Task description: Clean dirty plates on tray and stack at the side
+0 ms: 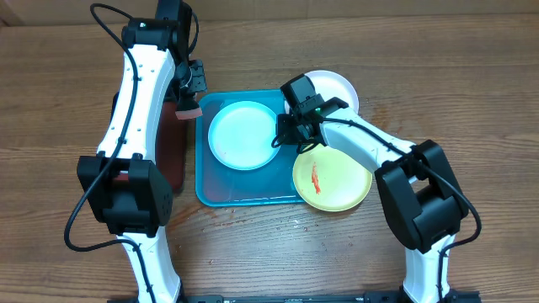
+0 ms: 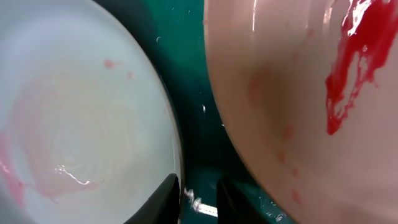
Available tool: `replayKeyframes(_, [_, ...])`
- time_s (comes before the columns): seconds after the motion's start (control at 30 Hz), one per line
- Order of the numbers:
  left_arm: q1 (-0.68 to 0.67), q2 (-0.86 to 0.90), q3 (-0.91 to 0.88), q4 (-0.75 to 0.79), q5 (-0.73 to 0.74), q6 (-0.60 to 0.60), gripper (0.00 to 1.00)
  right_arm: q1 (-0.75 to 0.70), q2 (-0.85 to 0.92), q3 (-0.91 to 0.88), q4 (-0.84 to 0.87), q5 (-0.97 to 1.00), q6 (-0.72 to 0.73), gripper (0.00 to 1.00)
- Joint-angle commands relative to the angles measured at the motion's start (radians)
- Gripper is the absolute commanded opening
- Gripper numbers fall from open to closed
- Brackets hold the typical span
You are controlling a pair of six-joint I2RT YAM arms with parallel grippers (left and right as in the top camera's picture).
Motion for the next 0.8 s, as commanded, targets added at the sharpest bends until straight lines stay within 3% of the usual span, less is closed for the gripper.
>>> replayKeyframes(0.0, [-0.007, -0.01, 0.021, 0.004, -0.005, -0.021, 0.04, 0.011, 0.002, 0.026, -0.003, 0.01, 0.046, 0.16])
replayKeyframes(0.13, [-0.007, -0.01, 0.021, 0.004, -0.005, -0.021, 0.04, 0.023, 0.002, 0.026, -0.039, 0.009, 0.11, 0.04])
replayKeyframes(0.3, [-0.007, -0.01, 0.021, 0.004, -0.005, -0.021, 0.04, 0.024, 0.002, 0.026, -0.151, -0.039, 0.289, 0.04])
replayKeyframes(0.4, [-0.007, -0.01, 0.021, 0.004, -0.005, -0.021, 0.04, 0.024, 0.002, 0.028, -0.187, -0.083, 0.309, 0.04])
replayKeyframes(0.57, [-0.008, -0.01, 0.021, 0.011, -0.004, -0.021, 0.04, 0.013, 0.002, 0.028, -0.124, -0.084, 0.209, 0.37])
replayKeyframes(0.77, [-0.007, -0.01, 0.021, 0.011, 0.0, -0.021, 0.04, -0.002, 0.002, 0.027, -0.021, 0.0, 0.111, 0.45])
